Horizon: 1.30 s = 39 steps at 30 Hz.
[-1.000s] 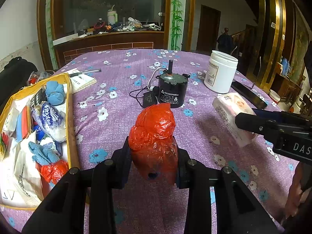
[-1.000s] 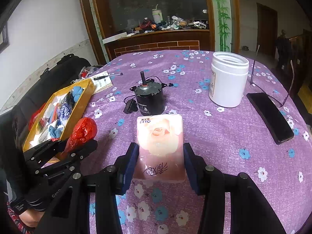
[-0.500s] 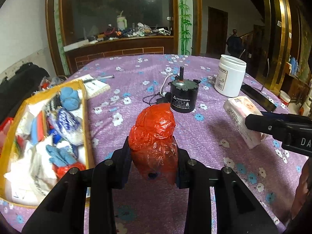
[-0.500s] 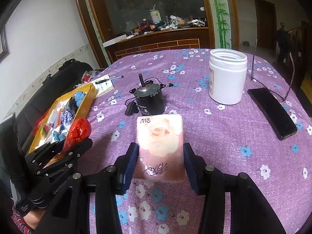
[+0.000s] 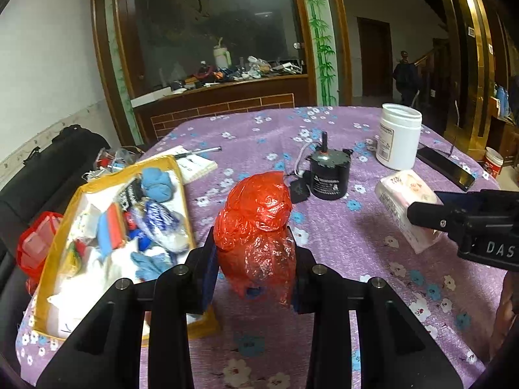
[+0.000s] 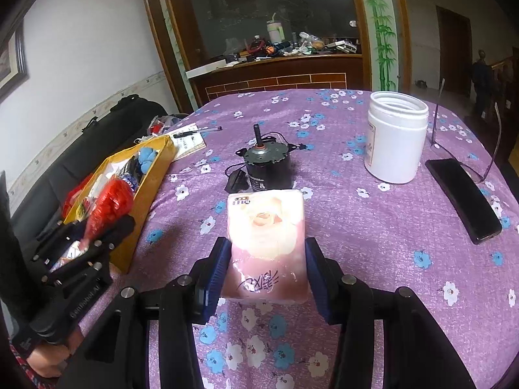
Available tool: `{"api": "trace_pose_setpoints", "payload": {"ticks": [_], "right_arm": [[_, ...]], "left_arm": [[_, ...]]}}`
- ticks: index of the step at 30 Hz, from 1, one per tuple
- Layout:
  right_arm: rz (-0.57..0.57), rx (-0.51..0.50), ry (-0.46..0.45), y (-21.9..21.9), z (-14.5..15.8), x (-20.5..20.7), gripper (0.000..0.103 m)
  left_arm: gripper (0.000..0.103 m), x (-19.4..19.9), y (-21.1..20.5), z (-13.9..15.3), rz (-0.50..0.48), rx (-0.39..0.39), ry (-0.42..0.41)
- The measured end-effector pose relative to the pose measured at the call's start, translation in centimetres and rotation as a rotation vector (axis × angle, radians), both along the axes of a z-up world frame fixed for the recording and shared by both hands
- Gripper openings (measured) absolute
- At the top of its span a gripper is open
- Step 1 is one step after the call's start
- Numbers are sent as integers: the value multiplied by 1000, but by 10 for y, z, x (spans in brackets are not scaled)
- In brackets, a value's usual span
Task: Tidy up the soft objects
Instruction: 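Carry the red plastic bag and pink tissue pack over the white box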
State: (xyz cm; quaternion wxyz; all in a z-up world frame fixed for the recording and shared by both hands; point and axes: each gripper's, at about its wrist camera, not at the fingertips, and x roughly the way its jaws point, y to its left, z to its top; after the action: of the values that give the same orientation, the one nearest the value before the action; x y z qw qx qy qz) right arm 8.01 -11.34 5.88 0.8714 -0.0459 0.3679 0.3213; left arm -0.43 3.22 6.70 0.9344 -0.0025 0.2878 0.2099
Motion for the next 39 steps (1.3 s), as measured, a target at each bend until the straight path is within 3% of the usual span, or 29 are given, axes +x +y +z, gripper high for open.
{"api": "trace_pose_setpoints", "payload": {"ticks": [4, 18, 39], "right_arm": [[8, -7, -20, 4, 0, 0, 48], [42, -5, 36, 28, 4, -13, 48], [241, -42, 24, 150, 26, -57, 48]], "left_arm": [[32, -10, 8, 8, 19, -1, -20], [33, -43, 45, 20, 102, -30, -77], [33, -75, 120, 4, 230, -120, -92]]}}
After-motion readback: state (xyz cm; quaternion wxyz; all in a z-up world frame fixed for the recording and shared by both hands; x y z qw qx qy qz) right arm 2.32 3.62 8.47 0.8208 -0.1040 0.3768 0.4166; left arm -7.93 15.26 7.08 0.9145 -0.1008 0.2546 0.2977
